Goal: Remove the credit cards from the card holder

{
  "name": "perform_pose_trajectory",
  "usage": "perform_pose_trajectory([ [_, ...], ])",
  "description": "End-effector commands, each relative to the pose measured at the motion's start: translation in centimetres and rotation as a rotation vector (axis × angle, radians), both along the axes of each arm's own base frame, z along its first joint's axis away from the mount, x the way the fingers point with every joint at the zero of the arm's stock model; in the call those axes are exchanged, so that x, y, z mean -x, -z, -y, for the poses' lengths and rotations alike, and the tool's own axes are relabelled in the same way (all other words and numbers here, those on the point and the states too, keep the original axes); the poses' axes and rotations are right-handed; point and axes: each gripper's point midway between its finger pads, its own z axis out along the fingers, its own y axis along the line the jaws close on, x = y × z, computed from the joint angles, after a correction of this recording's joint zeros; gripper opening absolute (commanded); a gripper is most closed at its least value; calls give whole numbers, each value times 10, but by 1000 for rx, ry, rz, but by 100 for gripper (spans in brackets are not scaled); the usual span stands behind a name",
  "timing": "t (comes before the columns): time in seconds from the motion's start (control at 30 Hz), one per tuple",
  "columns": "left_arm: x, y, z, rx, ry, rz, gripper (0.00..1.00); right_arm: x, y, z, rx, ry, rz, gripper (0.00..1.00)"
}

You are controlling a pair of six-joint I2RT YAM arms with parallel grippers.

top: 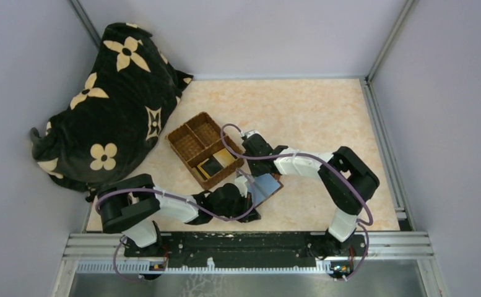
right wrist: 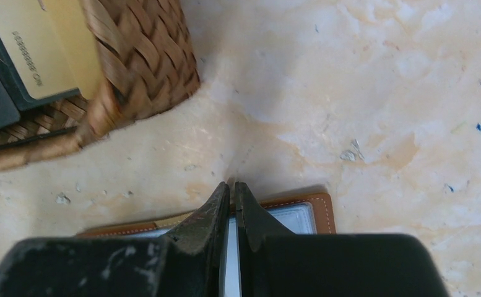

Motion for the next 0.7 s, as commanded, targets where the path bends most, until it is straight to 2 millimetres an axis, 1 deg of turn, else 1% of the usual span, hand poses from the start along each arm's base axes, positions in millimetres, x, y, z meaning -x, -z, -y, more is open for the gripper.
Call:
perform_pose_trajectory([
  [0.0,-8,-2,-6,16,-46,-17,5,3,-10,12,-23,22,23,9],
  [0.03,-9,-2,-8,13,-52,-15,5,6,-7,15,-20,25,16,9],
  [0.2,-16,-7,-14,-4,-75,12,5,12,-20,20,-51,38,39,9],
  [0.3,-20,-10,-15,-18,-86,27,6,11,-34,22,-75,44,68,9],
  [0.43,-21,-19,-11,-1,-70,43,6,10,-60,26,-98,57,112,9],
  [0.47,-21,-22,-9,7,-63,46,6,10,-65,28,-99,55,124,11],
  [0.53,-20,-27,-6,23,-53,49,8,13,-71,31,-88,49,135,27],
  [0.6,-21,-34,-6,39,-52,57,10,16,-69,41,-49,79,135,43],
  [0.67,-21,-42,-7,55,-56,74,12,23,-60,52,-13,105,119,55],
])
